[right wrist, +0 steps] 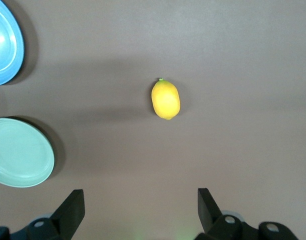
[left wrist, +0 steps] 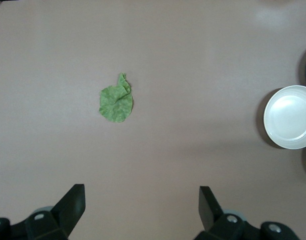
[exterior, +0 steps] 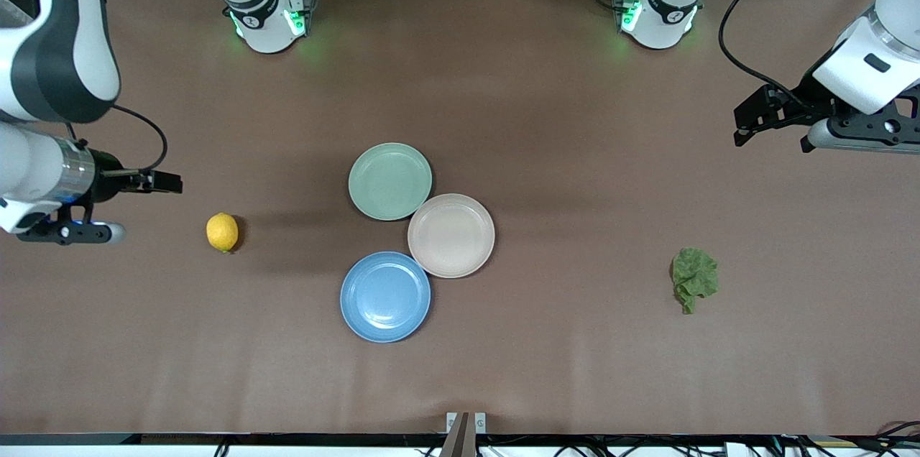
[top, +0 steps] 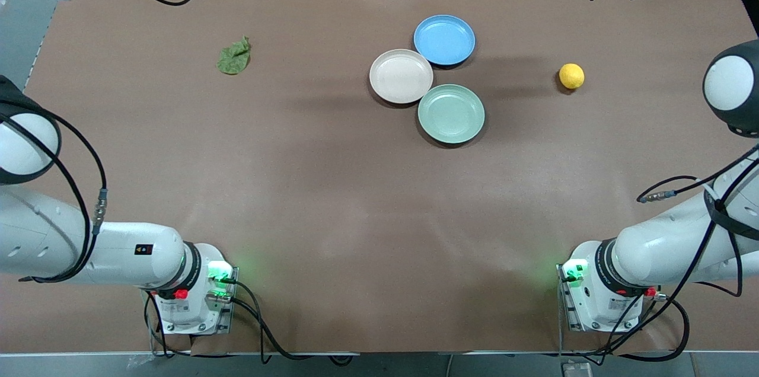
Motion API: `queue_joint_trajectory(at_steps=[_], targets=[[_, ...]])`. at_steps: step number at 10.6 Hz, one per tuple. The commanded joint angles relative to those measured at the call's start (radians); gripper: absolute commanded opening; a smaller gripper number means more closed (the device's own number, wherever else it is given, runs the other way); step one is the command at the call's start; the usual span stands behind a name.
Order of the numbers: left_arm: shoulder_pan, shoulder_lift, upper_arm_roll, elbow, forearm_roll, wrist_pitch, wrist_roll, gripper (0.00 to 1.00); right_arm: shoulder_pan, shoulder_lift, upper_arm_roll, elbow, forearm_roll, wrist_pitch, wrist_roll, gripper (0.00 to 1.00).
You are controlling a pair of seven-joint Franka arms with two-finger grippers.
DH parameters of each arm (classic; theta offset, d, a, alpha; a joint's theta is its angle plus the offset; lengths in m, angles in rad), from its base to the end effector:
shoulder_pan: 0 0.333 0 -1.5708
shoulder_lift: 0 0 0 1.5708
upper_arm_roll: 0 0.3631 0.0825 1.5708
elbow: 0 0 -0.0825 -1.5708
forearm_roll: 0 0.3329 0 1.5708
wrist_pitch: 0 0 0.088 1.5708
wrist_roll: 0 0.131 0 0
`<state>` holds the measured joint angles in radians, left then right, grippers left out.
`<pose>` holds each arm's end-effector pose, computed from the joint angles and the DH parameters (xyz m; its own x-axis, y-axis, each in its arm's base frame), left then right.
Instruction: Pick lemon and lettuce from blue and beige plates
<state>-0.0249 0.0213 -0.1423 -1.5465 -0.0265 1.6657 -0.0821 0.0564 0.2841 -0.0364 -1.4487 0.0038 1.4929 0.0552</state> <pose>0.5155 -0.0893 0.6562 0.9921 -0.0814 0.0952 -0.0853 -0.9956 0.0374 0.5769 0.0150 0.5381 0.9709 -0.0365 -0.2367 -0.0328 -0.9993 0.0195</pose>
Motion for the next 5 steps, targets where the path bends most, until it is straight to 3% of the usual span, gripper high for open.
queue_joint_trajectory(at_steps=[1,5], targets=[[0.002,0.003,0.0,0.017,-0.009,-0.02,0.005,1.0,0.013,-0.017,0.003,0.031,0.001,-0.048,0.025,1.0],[0.003,0.005,0.0,0.017,-0.009,-0.02,0.004,1.0,-0.004,-0.036,-0.016,0.051,-0.008,-0.095,-0.044,1.0]])
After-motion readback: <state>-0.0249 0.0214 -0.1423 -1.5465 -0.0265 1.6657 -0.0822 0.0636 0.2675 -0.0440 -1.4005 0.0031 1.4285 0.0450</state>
